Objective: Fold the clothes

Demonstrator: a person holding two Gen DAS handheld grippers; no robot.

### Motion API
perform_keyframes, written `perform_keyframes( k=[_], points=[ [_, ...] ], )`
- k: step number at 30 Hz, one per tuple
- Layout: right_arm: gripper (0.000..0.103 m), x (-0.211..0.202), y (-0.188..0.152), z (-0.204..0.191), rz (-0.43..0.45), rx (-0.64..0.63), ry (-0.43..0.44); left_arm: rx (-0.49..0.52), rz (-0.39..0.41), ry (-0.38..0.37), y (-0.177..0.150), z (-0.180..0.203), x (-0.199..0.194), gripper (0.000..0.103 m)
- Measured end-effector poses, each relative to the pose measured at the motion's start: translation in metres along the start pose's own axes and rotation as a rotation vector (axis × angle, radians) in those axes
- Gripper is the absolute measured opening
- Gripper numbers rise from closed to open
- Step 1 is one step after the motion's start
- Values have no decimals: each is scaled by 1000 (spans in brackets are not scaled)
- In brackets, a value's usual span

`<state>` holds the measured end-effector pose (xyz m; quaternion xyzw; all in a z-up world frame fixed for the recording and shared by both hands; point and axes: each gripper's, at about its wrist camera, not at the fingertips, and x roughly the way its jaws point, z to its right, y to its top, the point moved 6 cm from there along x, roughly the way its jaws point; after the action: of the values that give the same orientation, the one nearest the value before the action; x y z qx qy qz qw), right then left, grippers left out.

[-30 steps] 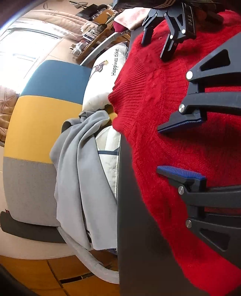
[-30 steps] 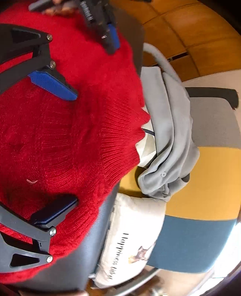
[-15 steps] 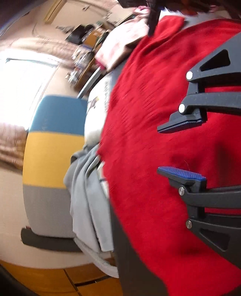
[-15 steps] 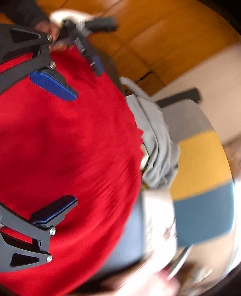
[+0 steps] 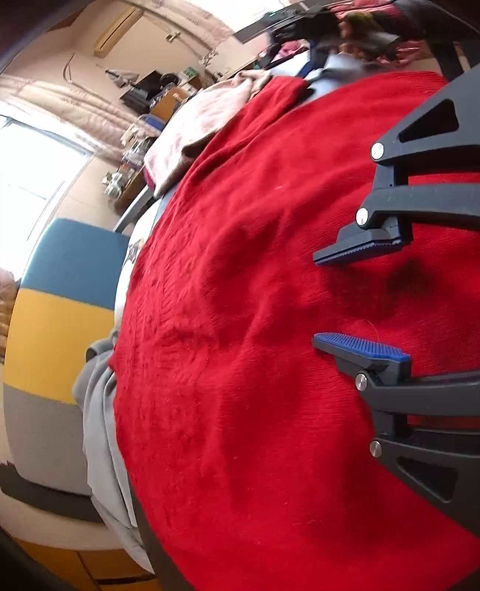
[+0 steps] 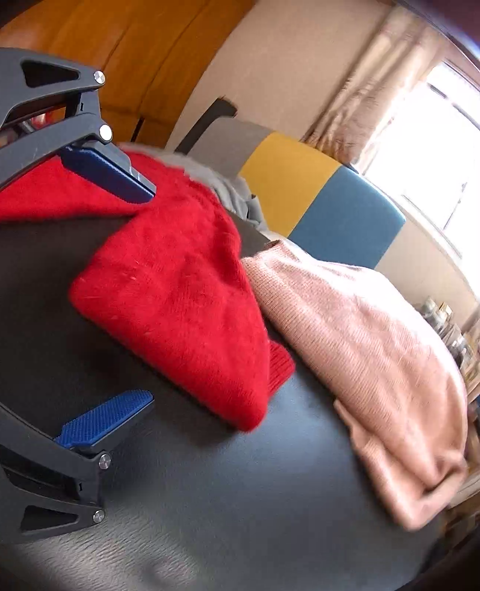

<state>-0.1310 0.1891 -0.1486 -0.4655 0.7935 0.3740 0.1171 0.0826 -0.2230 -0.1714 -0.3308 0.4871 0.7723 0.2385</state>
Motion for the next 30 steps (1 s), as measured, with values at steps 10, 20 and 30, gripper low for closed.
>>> perform_keyframes(
  k=[10, 20, 30],
  points=[
    [9, 29, 5, 24, 1, 130, -53, 158, -50, -1, -14, 9, -13, 37],
    [12, 23, 9, 20, 50, 160, -28, 119, 10, -36, -15, -1, -42, 36],
    [12, 63, 29, -119, 17, 5, 217, -29, 30, -88, 11, -17, -39, 37]
  ],
)
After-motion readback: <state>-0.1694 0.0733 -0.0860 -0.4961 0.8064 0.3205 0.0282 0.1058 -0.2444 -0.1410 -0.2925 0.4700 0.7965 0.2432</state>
